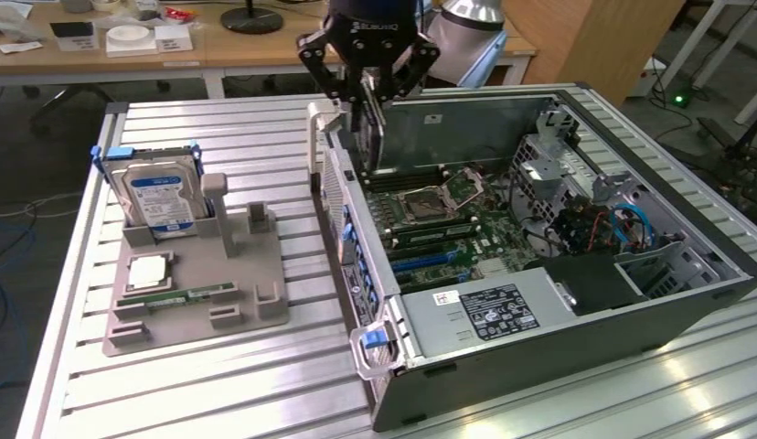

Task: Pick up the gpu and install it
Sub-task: 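Pick up the gpu and move the gpu toward the slot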

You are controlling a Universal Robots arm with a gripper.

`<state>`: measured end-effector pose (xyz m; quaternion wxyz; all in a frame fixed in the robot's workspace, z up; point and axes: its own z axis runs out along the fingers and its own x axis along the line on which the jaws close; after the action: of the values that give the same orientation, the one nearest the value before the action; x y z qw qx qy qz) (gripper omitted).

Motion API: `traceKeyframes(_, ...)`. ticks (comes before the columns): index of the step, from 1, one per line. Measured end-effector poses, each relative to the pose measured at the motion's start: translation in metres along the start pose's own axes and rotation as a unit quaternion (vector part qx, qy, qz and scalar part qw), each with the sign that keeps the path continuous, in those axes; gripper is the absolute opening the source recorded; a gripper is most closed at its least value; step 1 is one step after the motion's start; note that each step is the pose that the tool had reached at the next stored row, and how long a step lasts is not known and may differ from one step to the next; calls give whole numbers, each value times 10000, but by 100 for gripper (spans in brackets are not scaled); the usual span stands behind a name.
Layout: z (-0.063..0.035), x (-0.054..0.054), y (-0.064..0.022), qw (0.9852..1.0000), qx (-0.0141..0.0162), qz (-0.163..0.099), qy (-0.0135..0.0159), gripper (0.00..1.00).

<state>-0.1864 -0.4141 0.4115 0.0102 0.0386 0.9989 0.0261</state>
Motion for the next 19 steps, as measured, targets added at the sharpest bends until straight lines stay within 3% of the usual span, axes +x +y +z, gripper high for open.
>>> traceKeyframes(19,23,-861,66,10000,-1,0,0,28)
